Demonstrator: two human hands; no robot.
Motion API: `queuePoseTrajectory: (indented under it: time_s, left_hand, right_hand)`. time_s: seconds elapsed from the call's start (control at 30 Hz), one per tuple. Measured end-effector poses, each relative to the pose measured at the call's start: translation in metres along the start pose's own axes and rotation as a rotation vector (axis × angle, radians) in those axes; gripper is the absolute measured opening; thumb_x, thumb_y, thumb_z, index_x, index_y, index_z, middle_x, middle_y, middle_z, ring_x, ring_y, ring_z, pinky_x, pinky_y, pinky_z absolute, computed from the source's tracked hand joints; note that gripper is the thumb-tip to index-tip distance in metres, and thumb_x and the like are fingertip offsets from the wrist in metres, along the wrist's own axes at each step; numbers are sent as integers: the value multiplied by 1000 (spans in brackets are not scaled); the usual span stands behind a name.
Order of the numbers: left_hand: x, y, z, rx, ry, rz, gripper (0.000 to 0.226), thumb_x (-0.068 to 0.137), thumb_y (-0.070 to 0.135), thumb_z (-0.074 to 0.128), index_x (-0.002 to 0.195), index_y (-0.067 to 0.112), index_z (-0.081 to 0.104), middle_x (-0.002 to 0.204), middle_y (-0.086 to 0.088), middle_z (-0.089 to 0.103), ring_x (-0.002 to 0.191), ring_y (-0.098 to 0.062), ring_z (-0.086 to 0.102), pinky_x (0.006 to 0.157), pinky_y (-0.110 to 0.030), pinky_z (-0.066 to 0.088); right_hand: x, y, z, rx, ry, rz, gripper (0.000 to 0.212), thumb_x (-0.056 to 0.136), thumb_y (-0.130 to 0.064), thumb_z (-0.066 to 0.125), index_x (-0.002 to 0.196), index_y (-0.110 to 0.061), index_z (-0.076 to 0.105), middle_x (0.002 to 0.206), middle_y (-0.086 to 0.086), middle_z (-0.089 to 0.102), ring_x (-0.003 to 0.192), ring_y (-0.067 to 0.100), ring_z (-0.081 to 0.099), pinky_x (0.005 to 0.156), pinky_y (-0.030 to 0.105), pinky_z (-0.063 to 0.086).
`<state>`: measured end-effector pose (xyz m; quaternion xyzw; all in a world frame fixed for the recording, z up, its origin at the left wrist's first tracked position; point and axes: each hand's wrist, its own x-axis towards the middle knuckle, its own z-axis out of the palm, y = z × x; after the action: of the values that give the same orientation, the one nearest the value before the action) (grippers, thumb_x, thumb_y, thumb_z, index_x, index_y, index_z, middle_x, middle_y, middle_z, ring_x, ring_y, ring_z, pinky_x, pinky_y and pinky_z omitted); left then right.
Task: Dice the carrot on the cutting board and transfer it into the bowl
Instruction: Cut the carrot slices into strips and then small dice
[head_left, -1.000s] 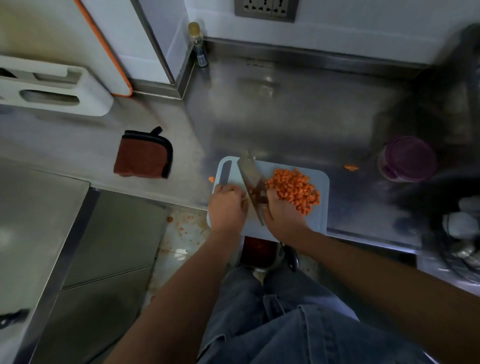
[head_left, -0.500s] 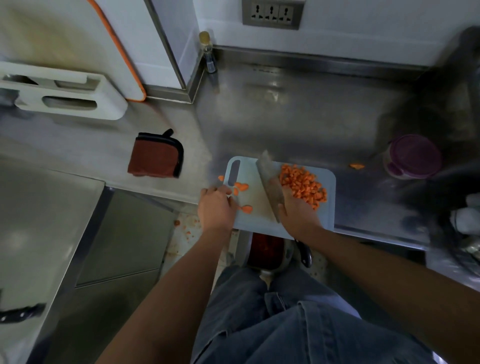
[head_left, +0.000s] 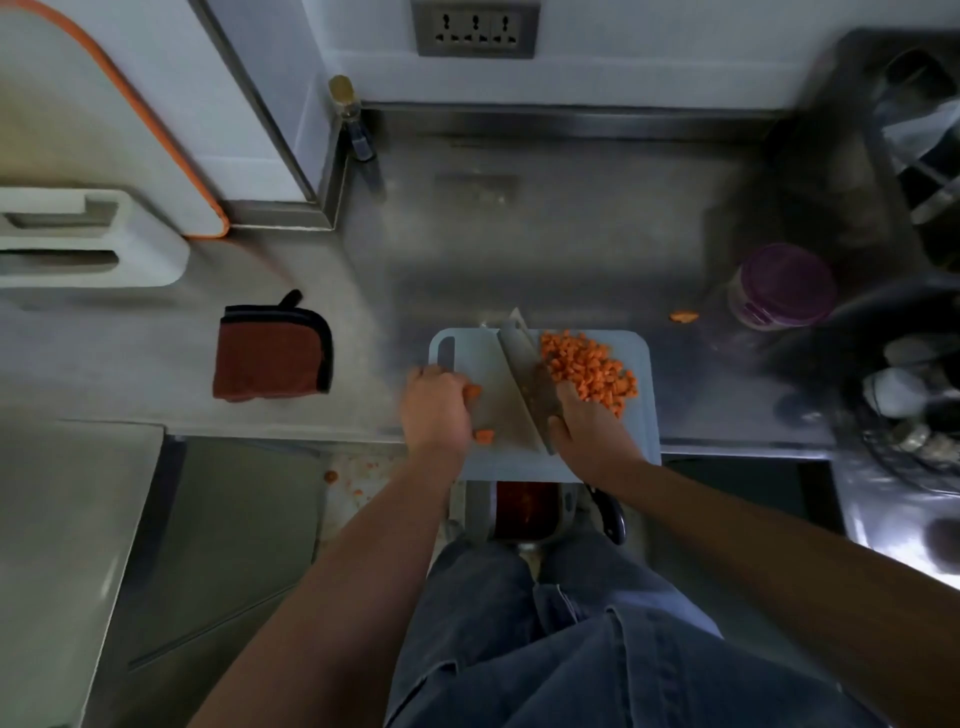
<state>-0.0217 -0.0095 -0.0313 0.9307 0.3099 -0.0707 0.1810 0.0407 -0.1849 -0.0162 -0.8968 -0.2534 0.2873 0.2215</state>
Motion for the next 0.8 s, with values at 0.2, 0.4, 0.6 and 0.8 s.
queuePoseTrajectory:
  time_s: [0.2, 0.4, 0.6, 0.8]
  left_hand:
    - [6, 15, 9, -137, -56, -16, 13, 82, 13, 70, 88, 23, 77, 91, -3, 64, 91, -23, 59, 70, -31, 54]
    - [5, 37, 17, -130, -9, -15, 13, 88, 14, 62, 83, 19, 73, 84, -1, 69, 84, -19, 63, 60, -28, 41]
    - [7, 36, 24, -254, -2, -114, 11, 88, 19, 64, 84, 20, 75, 83, 4, 71, 75, -13, 64, 58, -23, 37]
    - [9, 34, 28, -280, -11, -147, 9, 87, 20, 65, 83, 21, 73, 81, 5, 69, 73, -11, 62, 59, -22, 42]
  right_hand:
    - [-1, -3, -3, -9, 15, -6, 21, 100, -16, 42, 120, -10, 40, 66, -5, 48, 54, 6, 45, 47, 20, 26]
    - [0, -7, -4, -48, 38, -26, 14, 100, -18, 40, 113, -12, 40, 68, -5, 49, 55, 8, 46, 48, 24, 28]
    - [5, -9, -3, -109, 31, -43, 20, 99, -19, 41, 119, -14, 39, 75, 0, 56, 60, 17, 53, 53, 26, 36]
    - [8, -14, 4, -152, -54, -1, 24, 97, -16, 42, 120, -16, 35, 86, 6, 61, 76, 24, 62, 72, 44, 56]
